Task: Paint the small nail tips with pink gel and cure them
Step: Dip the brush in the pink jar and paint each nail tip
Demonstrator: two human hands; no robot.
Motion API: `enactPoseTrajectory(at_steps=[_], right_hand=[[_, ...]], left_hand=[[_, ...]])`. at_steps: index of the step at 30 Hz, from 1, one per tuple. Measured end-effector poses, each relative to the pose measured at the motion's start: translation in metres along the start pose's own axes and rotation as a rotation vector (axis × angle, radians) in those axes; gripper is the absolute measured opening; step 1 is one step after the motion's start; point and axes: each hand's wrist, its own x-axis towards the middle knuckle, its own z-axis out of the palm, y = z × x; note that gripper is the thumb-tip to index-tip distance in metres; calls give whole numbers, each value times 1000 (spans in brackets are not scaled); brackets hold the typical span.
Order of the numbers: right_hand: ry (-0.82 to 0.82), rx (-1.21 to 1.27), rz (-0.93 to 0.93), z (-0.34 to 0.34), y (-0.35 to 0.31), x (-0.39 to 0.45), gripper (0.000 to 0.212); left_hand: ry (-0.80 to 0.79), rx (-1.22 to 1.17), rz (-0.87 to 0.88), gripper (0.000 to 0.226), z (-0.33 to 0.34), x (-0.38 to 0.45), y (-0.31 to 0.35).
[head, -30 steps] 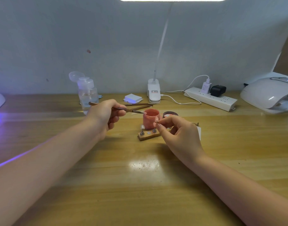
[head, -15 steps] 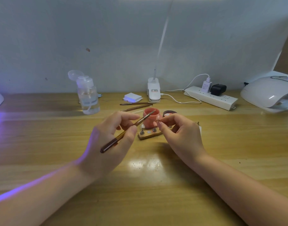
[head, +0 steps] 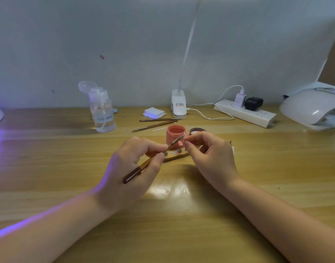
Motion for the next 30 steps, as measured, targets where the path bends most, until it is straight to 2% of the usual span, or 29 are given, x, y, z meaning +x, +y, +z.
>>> enactPoseTrajectory(at_steps=[12,22,27,30], right_hand=[[1,2,-18,-1,-1,-1,4],[2,17,2,-2,-2,-1,4],[8,24,18,-1,-2,0,4],[6,29,24,-1,-2,0,4]], left_hand=[[59,-2,-14,17,0,2,0],[19,-23,22,15,0,-1,5],[56,-40,-38,18,-1,1,8],[15,-37,-12,16,-1,1,9]])
